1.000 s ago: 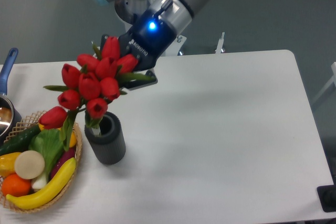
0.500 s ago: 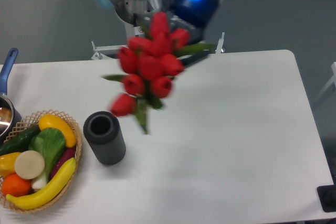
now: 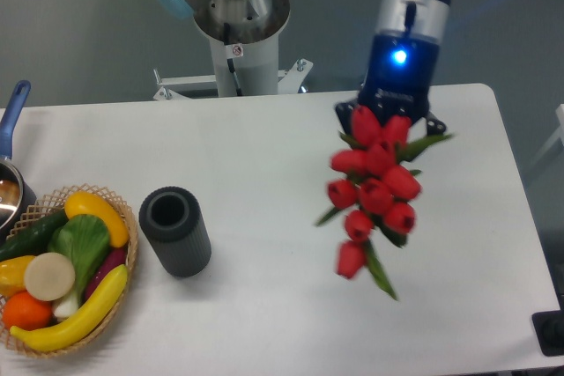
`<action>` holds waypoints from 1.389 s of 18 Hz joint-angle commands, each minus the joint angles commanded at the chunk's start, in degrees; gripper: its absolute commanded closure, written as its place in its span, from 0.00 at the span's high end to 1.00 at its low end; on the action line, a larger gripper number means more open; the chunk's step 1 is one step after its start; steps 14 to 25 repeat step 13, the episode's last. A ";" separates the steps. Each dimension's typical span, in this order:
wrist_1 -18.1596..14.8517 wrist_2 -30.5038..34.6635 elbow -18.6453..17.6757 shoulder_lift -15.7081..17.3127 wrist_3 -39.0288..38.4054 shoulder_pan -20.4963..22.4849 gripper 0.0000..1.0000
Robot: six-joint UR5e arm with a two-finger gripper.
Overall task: Pick up the flowers from the vase
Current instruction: 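Carry the tulip bunch away from the vase, holding it raised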
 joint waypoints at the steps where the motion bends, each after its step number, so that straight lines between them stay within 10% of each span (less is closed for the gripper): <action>1: -0.26 2.03 0.79 -1.14 0.62 -0.53 0.00; 5: -1.40 9.85 3.08 -3.96 0.89 -3.77 0.01; 12: -13.97 22.78 8.00 -9.06 8.00 -7.56 0.00; 25: -14.06 23.58 8.18 -9.84 8.09 -7.74 0.00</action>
